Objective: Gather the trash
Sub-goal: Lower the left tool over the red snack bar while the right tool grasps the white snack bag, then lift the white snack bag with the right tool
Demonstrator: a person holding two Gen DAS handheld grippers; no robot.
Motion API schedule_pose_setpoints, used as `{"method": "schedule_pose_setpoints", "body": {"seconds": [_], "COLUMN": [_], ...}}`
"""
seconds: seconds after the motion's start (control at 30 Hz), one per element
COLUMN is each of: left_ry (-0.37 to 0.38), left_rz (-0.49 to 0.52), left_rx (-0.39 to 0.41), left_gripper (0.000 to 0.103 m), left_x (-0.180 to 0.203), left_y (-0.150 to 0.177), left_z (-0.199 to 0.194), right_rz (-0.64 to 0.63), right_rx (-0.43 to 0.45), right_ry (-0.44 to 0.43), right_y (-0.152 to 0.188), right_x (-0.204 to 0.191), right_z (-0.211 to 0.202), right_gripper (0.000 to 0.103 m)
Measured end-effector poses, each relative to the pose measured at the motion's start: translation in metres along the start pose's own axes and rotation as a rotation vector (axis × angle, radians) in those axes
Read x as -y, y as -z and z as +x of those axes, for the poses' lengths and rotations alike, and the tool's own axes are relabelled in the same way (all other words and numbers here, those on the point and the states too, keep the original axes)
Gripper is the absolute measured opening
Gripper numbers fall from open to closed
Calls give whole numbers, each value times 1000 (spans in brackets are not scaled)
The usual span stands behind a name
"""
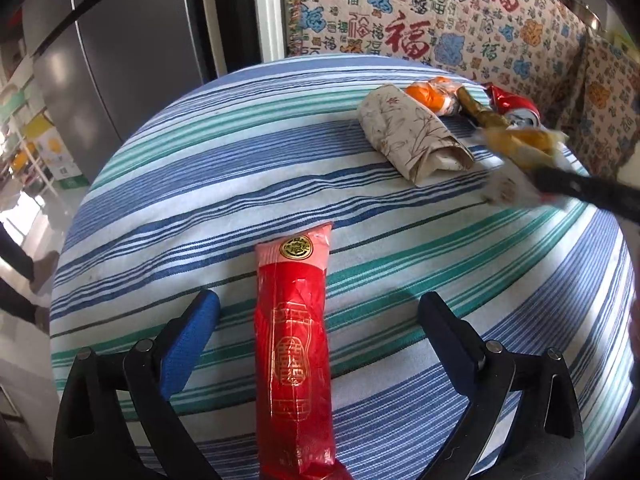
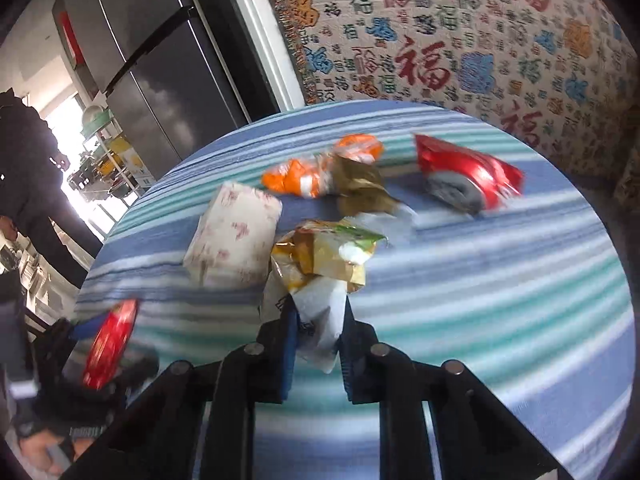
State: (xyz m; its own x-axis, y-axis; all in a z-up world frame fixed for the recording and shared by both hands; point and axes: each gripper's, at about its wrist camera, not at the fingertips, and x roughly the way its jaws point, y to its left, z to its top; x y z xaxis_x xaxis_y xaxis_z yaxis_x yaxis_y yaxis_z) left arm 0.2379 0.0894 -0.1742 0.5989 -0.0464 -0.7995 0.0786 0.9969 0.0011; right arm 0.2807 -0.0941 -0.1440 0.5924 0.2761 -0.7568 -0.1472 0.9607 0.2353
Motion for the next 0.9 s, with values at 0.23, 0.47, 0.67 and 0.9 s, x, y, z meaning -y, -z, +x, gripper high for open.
{"method": "schedule_pose_setpoints", "body": {"seconds": [0.23,0.47,0.67,0.9], "left_ry": [-12,-19,-20,-20], "left_rz": [-10,-23,-28,-24], "left_rx": [-10,-13,-14,-15], "left_gripper": [103,103,103,103], "left_x": [0,-1,-4,-4], "left_y": [1,3,0,2], "left_z": [0,-2,0,-1], "right_rz": [-95,-93,-181,-177], "right_rx": [1,-17,-29,-33], "right_ry": [113,137,172,176], "right_y": [57,56,63,61], "right_x": [11,8,-10,-9], "right_z": [-35,-27,-22,-21], "right_gripper": [66,82,90,92]}}
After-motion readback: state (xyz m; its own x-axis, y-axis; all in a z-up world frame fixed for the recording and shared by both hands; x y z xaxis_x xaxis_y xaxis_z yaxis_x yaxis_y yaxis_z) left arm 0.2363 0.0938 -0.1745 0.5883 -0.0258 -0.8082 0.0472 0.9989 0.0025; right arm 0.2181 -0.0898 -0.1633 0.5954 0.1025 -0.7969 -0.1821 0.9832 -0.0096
